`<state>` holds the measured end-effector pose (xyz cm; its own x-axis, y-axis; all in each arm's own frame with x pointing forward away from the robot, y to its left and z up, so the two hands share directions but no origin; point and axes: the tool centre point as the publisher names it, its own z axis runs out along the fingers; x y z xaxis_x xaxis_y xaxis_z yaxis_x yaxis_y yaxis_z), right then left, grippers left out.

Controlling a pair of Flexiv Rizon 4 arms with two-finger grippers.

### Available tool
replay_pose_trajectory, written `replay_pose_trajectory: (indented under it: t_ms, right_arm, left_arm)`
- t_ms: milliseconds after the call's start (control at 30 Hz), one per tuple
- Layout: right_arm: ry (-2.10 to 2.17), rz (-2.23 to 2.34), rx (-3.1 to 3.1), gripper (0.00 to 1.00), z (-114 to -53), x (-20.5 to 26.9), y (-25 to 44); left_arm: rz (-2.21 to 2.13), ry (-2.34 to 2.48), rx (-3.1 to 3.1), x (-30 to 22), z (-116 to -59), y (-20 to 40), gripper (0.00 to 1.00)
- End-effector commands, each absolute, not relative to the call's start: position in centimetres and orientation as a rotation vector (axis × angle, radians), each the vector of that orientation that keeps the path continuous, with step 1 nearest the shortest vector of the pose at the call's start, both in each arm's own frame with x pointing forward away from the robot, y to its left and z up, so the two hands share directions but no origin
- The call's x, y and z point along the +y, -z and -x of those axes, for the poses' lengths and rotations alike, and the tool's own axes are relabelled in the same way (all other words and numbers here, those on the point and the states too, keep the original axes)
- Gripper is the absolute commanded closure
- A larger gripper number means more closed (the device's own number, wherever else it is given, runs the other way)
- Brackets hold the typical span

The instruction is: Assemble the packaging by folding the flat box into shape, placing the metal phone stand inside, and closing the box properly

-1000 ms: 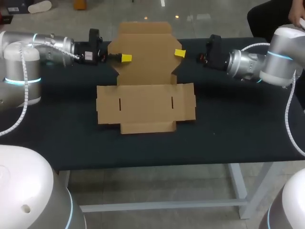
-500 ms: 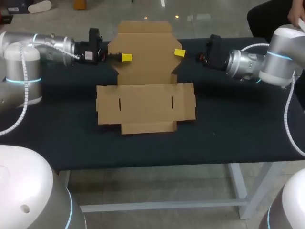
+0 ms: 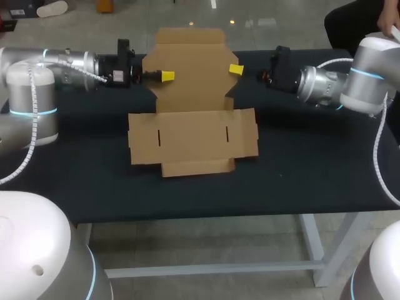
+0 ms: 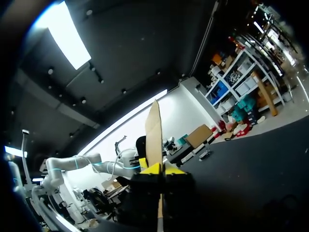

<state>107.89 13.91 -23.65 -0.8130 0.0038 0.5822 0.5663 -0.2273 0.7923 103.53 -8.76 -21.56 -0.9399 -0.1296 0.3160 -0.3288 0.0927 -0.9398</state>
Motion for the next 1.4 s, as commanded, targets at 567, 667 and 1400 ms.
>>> replay_pose_trajectory:
  t_ms: [567, 667, 1400]
  right_arm:
    - [2.097, 0.664, -1.661, 1.0, -107.5, 13.9, 23.5]
    - [2.097, 0.662, -1.659, 1.0, -107.5, 13.9, 23.4]
    - [2.088, 0.696, -1.678, 0.0, -107.2, 13.1, 22.9]
  left_arm:
    - [-0.512, -1.958, -2.228, -8.9, -102.9, 21.5, 1.0]
    - [-0.501, -1.953, -2.228, -8.8, -102.9, 21.5, 1.0]
    - [-0.483, -1.954, -2.181, -7.6, -103.5, 21.7, 1.0]
